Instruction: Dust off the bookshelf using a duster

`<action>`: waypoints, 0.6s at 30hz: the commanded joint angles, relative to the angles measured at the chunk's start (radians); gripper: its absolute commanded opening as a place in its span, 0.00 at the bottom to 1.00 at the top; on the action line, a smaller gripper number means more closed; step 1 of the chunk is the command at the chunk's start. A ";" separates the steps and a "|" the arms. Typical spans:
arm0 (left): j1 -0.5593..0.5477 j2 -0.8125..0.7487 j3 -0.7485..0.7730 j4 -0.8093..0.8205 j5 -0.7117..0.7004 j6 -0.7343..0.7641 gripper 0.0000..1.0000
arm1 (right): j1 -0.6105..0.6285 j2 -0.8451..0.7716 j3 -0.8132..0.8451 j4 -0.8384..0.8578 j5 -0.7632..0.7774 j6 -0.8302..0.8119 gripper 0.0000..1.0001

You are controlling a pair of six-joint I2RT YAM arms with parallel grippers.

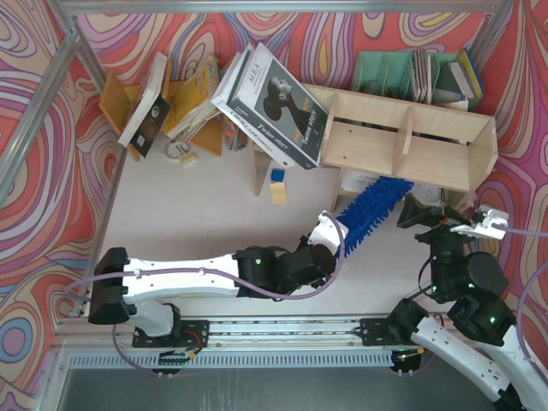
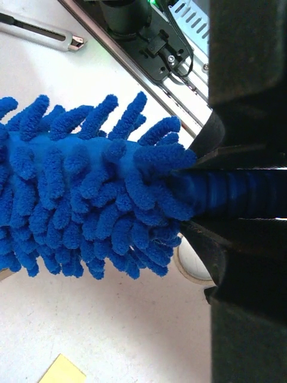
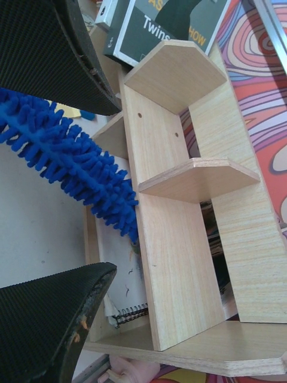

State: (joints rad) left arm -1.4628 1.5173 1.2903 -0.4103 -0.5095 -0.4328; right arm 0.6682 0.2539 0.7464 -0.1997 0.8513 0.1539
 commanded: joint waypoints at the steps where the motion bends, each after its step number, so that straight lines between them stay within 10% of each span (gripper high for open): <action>1: 0.000 -0.079 -0.064 0.078 -0.025 0.042 0.00 | 0.002 0.009 0.041 0.041 -0.013 -0.014 0.99; 18: -0.020 -0.378 -0.160 -0.275 0.066 -0.065 0.00 | 0.002 0.069 0.023 0.114 -0.005 -0.075 0.99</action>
State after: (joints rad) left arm -1.4761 1.2095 1.1557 -0.5755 -0.4633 -0.4290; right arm 0.6682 0.3172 0.7662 -0.1394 0.8360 0.1112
